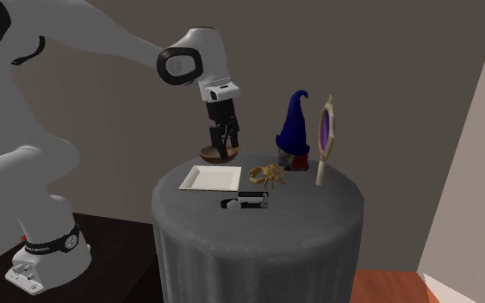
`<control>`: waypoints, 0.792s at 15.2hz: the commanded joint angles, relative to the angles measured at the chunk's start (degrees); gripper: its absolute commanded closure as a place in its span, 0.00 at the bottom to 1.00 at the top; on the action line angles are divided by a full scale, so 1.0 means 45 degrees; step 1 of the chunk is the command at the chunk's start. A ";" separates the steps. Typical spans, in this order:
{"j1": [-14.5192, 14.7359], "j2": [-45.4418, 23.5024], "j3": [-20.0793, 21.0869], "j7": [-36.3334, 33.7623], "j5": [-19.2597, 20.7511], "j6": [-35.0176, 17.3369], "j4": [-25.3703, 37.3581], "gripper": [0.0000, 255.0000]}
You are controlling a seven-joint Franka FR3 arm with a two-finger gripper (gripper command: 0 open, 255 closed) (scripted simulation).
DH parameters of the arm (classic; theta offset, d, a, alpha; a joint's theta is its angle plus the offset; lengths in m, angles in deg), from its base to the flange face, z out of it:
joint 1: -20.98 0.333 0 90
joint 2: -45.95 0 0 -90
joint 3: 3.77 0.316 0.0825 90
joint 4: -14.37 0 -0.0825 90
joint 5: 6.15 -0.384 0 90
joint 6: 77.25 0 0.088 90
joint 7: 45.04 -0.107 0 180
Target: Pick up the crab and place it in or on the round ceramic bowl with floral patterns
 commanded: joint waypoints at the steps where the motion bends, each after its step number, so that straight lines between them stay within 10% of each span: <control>1: 0.0046 -0.0859 0.0342 -0.0578 0.0202 -0.0424 0.0484 0.00; 12: 0.0804 -0.5326 0.1286 -0.3561 0.2234 -0.1607 0.3732 0.00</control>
